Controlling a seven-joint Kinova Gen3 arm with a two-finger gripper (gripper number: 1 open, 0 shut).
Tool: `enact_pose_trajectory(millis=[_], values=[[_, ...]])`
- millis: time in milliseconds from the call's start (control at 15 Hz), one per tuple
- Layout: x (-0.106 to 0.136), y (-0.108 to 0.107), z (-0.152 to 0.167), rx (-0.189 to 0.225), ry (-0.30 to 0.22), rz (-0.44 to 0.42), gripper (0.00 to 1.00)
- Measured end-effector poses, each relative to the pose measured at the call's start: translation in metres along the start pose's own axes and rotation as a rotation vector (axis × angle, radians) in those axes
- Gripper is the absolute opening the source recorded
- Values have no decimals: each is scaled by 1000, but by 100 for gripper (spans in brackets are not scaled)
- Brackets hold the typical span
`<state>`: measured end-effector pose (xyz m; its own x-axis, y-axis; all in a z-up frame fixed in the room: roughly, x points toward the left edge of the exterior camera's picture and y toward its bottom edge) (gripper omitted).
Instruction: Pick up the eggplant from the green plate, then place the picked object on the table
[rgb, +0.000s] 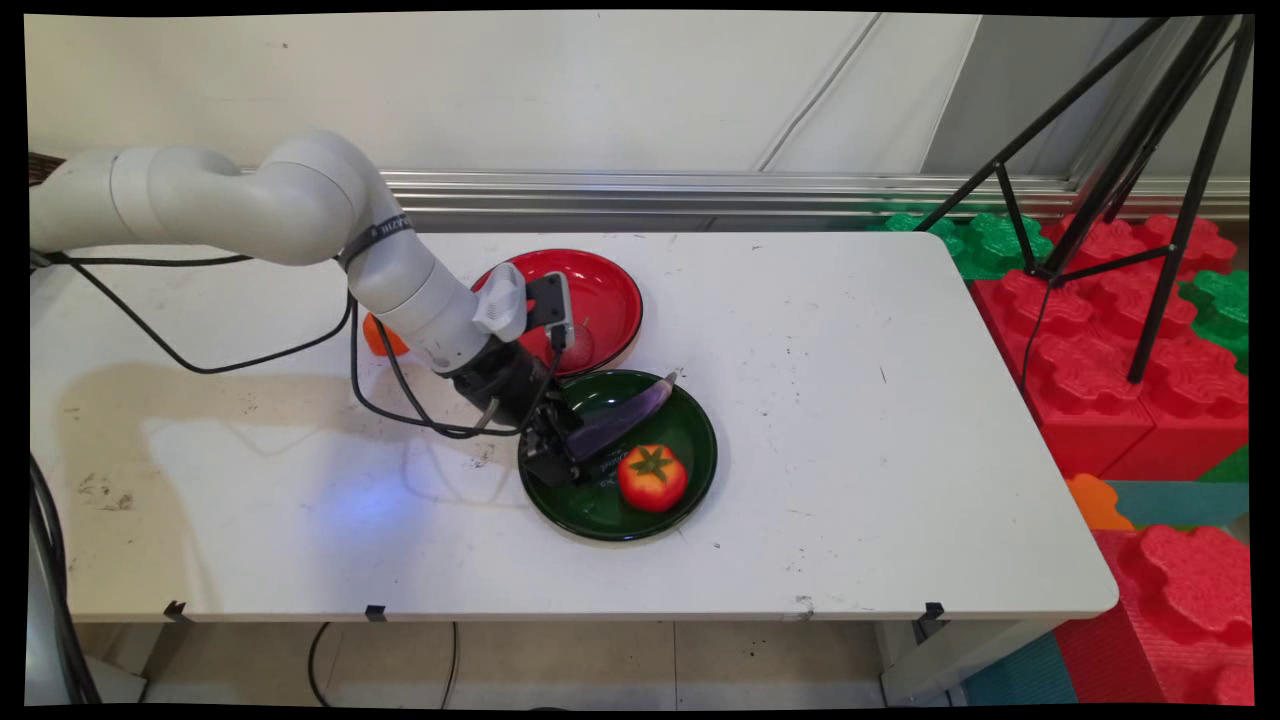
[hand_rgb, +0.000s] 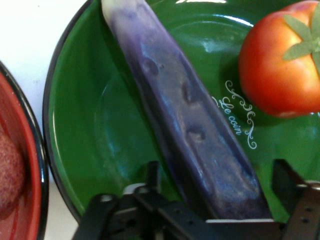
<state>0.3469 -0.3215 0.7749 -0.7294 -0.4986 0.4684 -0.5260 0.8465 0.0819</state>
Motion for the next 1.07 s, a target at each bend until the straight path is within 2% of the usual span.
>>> enact_pose_trajectory(millis=[600, 1067], values=[[4, 1, 3, 3, 18, 15, 0], [8, -1, -13, 3, 50, 18, 0]])
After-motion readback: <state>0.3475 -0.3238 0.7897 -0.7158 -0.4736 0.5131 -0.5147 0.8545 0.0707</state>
